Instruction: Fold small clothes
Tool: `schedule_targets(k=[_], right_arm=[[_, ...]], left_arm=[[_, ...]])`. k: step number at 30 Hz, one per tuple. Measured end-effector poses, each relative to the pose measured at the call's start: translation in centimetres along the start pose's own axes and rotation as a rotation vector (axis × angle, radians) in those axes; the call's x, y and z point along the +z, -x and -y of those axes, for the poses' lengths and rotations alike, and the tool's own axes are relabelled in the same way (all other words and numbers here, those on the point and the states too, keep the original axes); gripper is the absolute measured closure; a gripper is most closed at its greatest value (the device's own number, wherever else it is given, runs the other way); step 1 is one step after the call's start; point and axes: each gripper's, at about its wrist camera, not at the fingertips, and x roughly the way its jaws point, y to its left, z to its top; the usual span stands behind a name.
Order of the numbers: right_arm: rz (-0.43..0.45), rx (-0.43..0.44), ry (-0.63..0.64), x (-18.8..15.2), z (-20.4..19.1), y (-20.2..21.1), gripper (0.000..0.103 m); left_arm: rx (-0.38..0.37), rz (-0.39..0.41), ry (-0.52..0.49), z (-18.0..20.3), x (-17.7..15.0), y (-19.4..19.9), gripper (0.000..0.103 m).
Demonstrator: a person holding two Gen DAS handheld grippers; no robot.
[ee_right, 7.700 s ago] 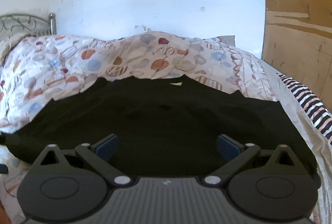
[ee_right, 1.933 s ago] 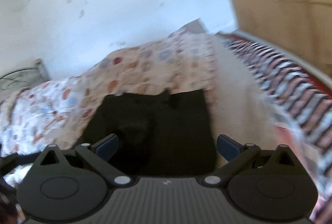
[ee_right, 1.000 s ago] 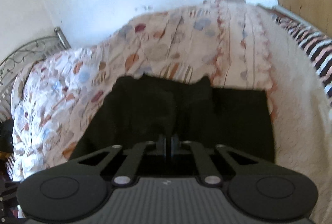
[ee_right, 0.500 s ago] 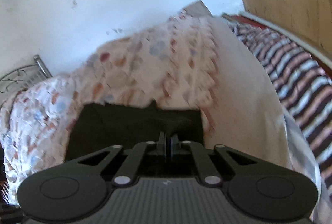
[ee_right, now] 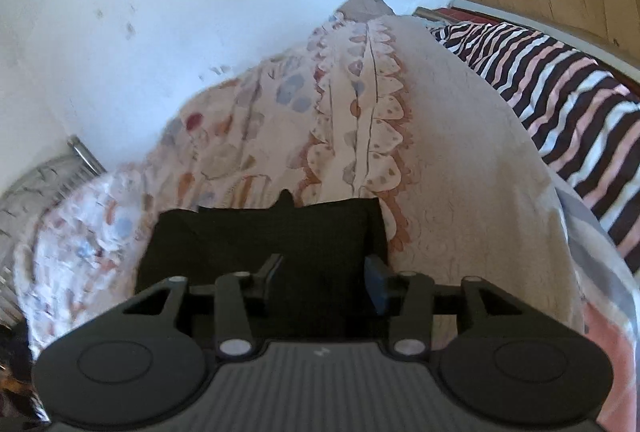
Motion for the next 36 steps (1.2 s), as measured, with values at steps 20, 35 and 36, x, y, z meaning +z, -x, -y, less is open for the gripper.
schedule_targets(k=[20, 35, 36], right_arm=[[0.098, 0.061, 0.063, -9.3, -2.3, 13.3, 0.045], [0.135, -0.008, 0.253, -11.3, -6.6, 13.6, 0.101], [0.154, -0.026, 0.282, -11.0, -7.0, 14.3, 0.102]], left_arm=[[-0.018, -0.009, 0.036, -0.4, -0.2, -0.1, 0.097], [-0.015, -0.022, 0.05, -0.2, 0.6, 0.5, 0.097], [-0.017, -0.023, 0.046, -0.1, 0.5, 0.5, 0.097]])
